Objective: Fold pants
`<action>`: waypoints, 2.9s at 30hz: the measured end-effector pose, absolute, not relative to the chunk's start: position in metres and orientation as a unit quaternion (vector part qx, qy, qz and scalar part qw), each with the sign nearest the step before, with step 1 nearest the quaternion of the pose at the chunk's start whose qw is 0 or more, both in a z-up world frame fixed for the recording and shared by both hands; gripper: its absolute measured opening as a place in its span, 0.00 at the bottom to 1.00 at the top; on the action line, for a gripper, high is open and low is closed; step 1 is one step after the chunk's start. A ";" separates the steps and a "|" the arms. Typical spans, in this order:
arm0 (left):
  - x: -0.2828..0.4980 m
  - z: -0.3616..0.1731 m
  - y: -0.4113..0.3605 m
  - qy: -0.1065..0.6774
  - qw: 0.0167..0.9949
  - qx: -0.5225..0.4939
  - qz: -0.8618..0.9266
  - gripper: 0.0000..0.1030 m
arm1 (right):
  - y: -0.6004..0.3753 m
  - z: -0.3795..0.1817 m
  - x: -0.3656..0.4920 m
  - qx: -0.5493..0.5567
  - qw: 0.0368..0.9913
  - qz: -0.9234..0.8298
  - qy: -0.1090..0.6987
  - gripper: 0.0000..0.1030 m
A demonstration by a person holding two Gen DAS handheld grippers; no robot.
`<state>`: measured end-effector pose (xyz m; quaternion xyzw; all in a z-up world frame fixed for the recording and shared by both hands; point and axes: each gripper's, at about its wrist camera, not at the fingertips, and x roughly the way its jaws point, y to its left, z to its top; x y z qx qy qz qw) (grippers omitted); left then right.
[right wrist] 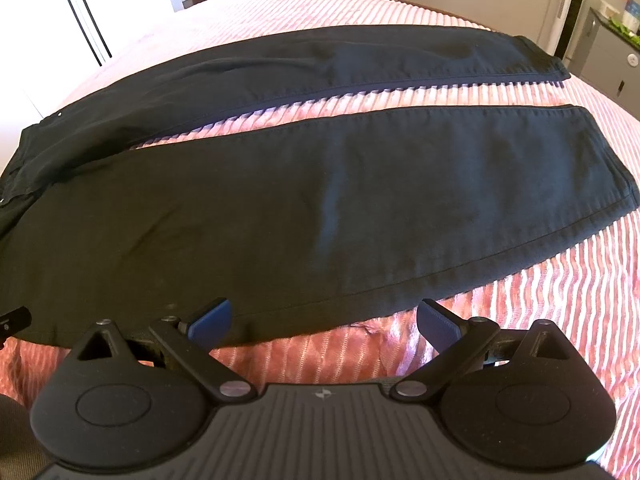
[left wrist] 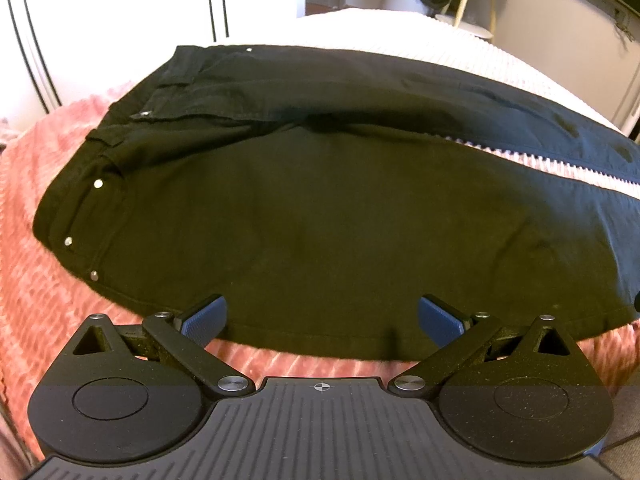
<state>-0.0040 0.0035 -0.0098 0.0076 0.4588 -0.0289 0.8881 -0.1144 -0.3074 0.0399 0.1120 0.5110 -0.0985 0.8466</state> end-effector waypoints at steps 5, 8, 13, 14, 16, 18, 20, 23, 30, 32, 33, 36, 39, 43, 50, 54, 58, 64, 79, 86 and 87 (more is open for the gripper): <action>-0.002 -0.008 0.003 0.461 0.887 0.007 -0.027 1.00 | -0.308 0.040 -0.115 0.113 0.847 -0.097 0.510 0.96; -0.002 -0.007 0.004 0.461 0.887 0.006 -0.028 1.00 | -0.308 0.040 -0.114 0.115 0.847 -0.095 0.510 0.96; -0.002 -0.007 0.004 0.461 0.887 0.006 -0.027 1.00 | -0.311 0.041 -0.115 0.118 0.848 -0.093 0.508 0.96; -0.002 -0.007 0.004 0.462 0.887 0.007 -0.027 1.00 | -0.311 0.041 -0.115 0.118 0.848 -0.093 0.509 0.96; -0.001 -0.007 0.003 0.462 0.887 0.006 -0.026 1.00 | -0.311 0.041 -0.115 0.118 0.848 -0.092 0.508 0.96; -0.001 -0.007 0.003 0.462 0.886 0.007 -0.026 1.00 | -0.311 0.041 -0.115 0.119 0.848 -0.091 0.508 0.96; 0.000 -0.006 0.004 0.463 0.886 0.006 -0.026 1.00 | -0.311 0.041 -0.116 0.119 0.849 -0.091 0.507 0.96; -0.001 -0.007 0.004 0.462 0.886 0.007 -0.026 1.00 | -0.311 0.041 -0.116 0.120 0.849 -0.090 0.506 0.96; -0.001 -0.006 0.004 0.463 0.886 0.008 -0.025 1.00 | -0.313 0.040 -0.118 0.122 0.850 -0.089 0.505 0.96; 0.000 -0.006 0.005 0.463 0.886 0.007 -0.024 1.00 | -0.313 0.040 -0.118 0.123 0.850 -0.088 0.505 0.96; 0.000 -0.006 0.005 0.463 0.886 0.007 -0.025 1.00 | -0.313 0.040 -0.118 0.124 0.850 -0.087 0.504 0.96; -0.001 -0.006 0.005 0.463 0.886 0.008 -0.024 1.00 | -0.315 0.040 -0.119 0.127 0.850 -0.086 0.503 0.96; 0.000 -0.005 0.005 0.464 0.885 0.010 -0.024 1.00 | -0.315 0.040 -0.119 0.130 0.851 -0.085 0.502 0.96; 0.001 -0.004 0.004 0.465 0.885 0.009 -0.026 1.00 | -0.315 0.040 -0.119 0.130 0.851 -0.083 0.503 0.96; 0.002 -0.004 0.003 0.466 0.884 0.014 -0.027 1.00 | -0.316 0.040 -0.119 0.131 0.850 -0.083 0.503 0.96; 0.002 -0.004 0.002 0.464 0.885 0.015 -0.027 1.00 | -0.316 0.039 -0.118 0.129 0.849 -0.085 0.505 0.96; 0.000 -0.003 0.000 0.457 0.889 0.020 -0.018 1.00 | -0.314 0.039 -0.119 0.125 0.851 -0.087 0.503 0.96; -0.003 -0.002 -0.003 0.456 0.889 0.024 -0.015 1.00 | -0.312 0.039 -0.120 0.124 0.851 -0.086 0.503 0.96; 0.006 -0.005 -0.005 0.458 0.888 0.036 -0.004 1.00 | -0.320 0.038 -0.110 0.138 0.838 -0.085 0.521 0.96; 0.014 -0.012 -0.003 0.472 0.881 0.037 -0.012 1.00 | -0.333 0.031 -0.097 0.162 0.819 -0.079 0.545 0.96; 0.016 -0.014 -0.003 0.475 0.879 0.038 -0.013 1.00 | -0.334 0.030 -0.095 0.167 0.816 -0.079 0.548 0.96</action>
